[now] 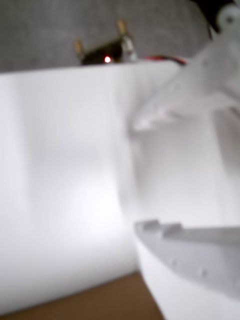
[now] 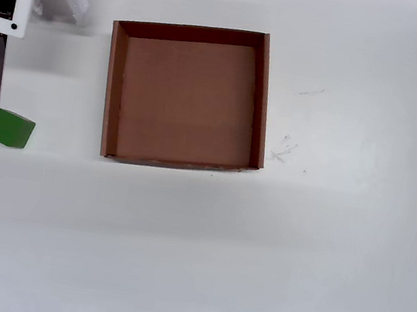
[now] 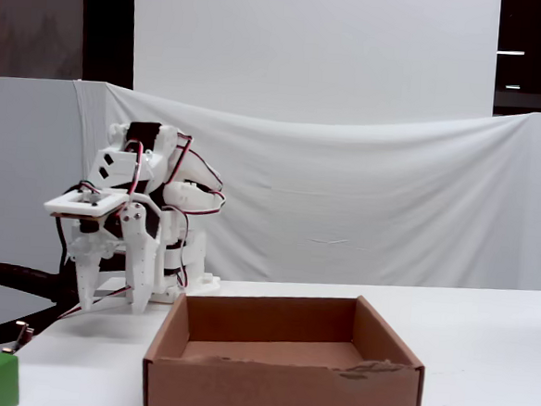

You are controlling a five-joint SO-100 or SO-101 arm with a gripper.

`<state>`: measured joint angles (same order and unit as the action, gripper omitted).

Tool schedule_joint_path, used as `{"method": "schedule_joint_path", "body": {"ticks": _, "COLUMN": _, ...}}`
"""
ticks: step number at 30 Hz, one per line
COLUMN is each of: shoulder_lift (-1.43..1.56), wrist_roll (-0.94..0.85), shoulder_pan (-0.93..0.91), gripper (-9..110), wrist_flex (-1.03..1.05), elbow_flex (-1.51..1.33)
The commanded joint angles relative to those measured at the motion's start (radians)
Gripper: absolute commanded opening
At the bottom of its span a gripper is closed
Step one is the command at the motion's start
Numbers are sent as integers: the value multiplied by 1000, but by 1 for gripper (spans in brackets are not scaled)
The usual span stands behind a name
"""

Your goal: Grasp a green cube and put it in a box.

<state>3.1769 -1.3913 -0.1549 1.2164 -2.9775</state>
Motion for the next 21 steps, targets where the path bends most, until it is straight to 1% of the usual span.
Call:
{"method": "schedule_joint_path", "body": {"ticks": 1, "shoulder_lift": 8, "wrist_roll": 74, "shoulder_pan": -5, "gripper": 25, "wrist_flex": -5, "elbow_flex": 5}}
{"method": "schedule_joint_path", "body": {"ticks": 21, "shoulder_lift": 8, "wrist_roll": 84, "shoulder_pan": -5, "gripper": 25, "wrist_flex": -5, "elbow_flex": 5}}
